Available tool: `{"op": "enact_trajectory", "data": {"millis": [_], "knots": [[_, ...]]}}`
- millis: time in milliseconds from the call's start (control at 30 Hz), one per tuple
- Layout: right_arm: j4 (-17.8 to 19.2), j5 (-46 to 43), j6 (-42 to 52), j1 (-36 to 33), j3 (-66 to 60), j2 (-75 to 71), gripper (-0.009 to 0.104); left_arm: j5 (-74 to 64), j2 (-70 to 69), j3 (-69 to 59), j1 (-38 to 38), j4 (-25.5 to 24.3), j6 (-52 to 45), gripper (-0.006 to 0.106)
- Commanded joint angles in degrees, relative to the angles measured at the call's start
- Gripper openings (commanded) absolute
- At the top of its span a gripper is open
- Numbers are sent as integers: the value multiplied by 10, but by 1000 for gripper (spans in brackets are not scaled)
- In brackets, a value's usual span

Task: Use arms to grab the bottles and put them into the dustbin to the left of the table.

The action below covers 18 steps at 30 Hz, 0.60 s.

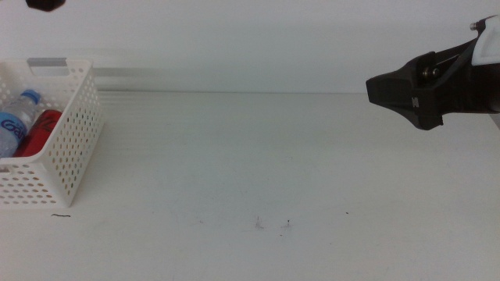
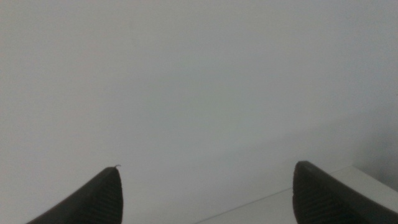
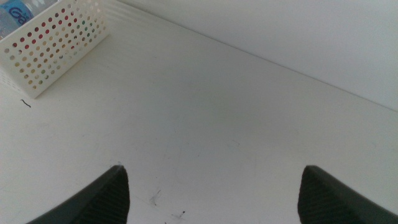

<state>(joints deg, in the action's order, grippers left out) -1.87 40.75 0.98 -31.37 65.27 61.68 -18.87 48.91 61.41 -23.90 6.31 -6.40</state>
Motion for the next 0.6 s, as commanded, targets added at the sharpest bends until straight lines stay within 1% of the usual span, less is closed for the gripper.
{"op": "enact_trajectory", "data": {"millis": [0, 33, 67, 133, 167, 200, 233, 267, 300, 433, 567], "knots": [[-5, -6, 1, 0, 0, -3, 84, 11, -8, -13, 6, 0, 4, 94], [-5, -19, 0, 0, -10, -4, 84, 18, -14, -27, 12, 2, 4, 94], [-22, -54, 0, 5, -30, -12, 84, 29, -22, -47, 22, 5, 4, 94], [-91, -162, 0, 31, -93, -37, 84, 49, -48, -94, 55, 6, 4, 94], [-129, -237, 0, 51, -138, -58, 84, 60, -67, -124, 75, 6, 4, 94], [-133, -312, -4, 72, -185, -80, 84, 71, -90, -157, 98, 5, 4, 94], [-119, -380, -10, 96, -234, -101, 84, 79, -110, -184, 115, -4, 4, 94], [-94, -428, -13, 123, -280, -129, 84, 85, -143, -218, 137, -17, 4, 94], [-80, -450, -13, 153, -320, -158, 84, 86, -171, -251, 159, -26, 4, 94], [-77, -447, -13, 245, -430, -271, 84, 84, -268, -356, 218, -25, 4, 94], [-77, -408, -13, 299, -519, -406, 84, 84, -354, -434, 234, -14, 4, 94]]}}
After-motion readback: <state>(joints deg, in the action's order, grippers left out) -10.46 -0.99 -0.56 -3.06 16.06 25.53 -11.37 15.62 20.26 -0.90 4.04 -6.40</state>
